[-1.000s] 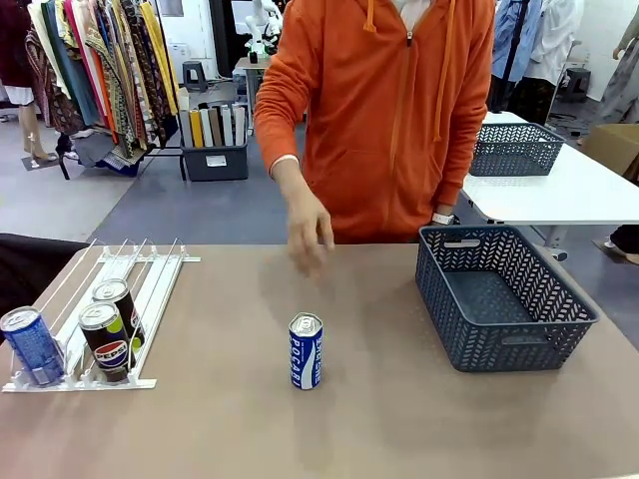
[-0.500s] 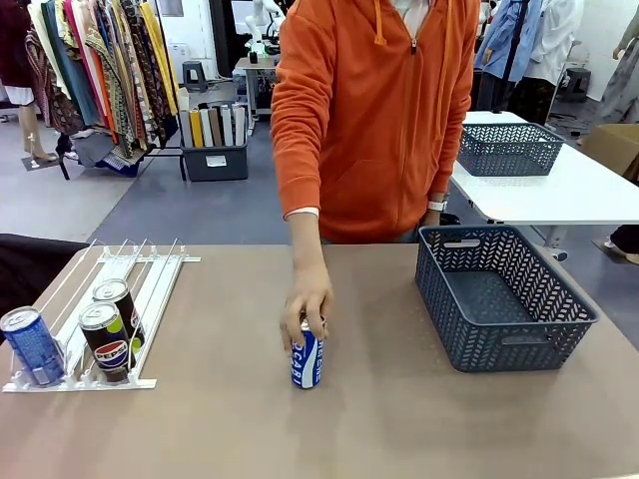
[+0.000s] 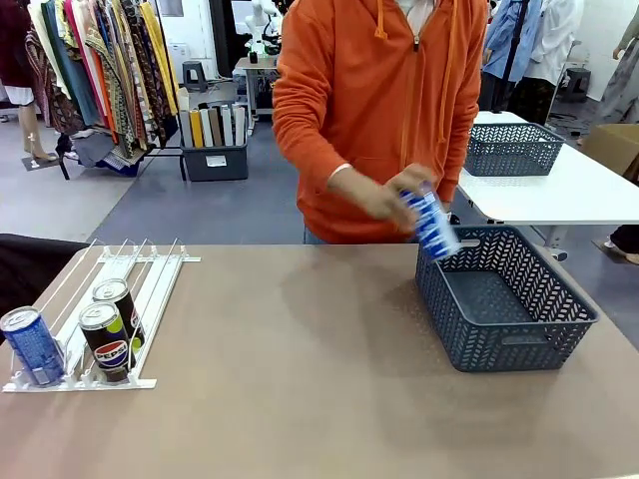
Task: Retrieve and store the cans from the dispenser.
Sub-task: Pick up the last remaining can from one row of the Automatic Can Dispenser and place it in the middle of the table.
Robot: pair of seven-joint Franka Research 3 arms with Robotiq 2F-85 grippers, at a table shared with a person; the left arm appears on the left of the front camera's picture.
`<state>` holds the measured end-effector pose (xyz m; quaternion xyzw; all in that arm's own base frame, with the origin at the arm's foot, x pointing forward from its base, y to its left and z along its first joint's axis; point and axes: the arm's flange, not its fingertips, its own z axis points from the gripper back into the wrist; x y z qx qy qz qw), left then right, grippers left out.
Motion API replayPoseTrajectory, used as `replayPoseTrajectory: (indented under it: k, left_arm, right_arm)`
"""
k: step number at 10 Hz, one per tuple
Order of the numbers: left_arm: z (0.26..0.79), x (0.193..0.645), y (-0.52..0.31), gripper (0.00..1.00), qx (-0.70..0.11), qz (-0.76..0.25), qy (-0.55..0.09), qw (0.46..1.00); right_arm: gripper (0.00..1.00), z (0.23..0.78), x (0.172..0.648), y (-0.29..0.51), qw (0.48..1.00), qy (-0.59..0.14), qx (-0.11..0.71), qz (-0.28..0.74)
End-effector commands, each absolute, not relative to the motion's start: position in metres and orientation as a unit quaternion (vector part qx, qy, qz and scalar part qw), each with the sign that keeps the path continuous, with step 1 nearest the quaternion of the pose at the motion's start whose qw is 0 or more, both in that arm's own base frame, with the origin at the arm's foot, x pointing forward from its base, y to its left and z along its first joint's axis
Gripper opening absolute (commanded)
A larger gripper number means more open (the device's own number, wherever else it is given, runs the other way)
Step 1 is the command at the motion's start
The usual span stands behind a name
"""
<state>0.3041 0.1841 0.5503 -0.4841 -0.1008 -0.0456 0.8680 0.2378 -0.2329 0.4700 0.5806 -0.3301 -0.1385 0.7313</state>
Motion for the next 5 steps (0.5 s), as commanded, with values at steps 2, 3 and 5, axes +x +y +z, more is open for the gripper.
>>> replayPoseTrajectory:
  k: [2,3,5]
  left_arm:
    - [0.5465,0.3013,0.1839,1.00,-0.485,-0.043,-0.099,0.868]
    - [0.5465,0.3013,0.1839,1.00,-0.485,-0.043,-0.099,0.868]
    - [0.5465,0.3013,0.1839,1.00,-0.485,-0.043,-0.099,0.868]
  right_arm:
    - [1.00,0.4726,0.2413,-0.2334,0.724,-0.346,0.583,-0.130]
    - [1.00,0.4726,0.2413,-0.2334,0.724,-0.346,0.583,-0.130]
    - [1.00,0.4726,0.2413,-0.2334,0.724,-0.346,0.583,-0.130]
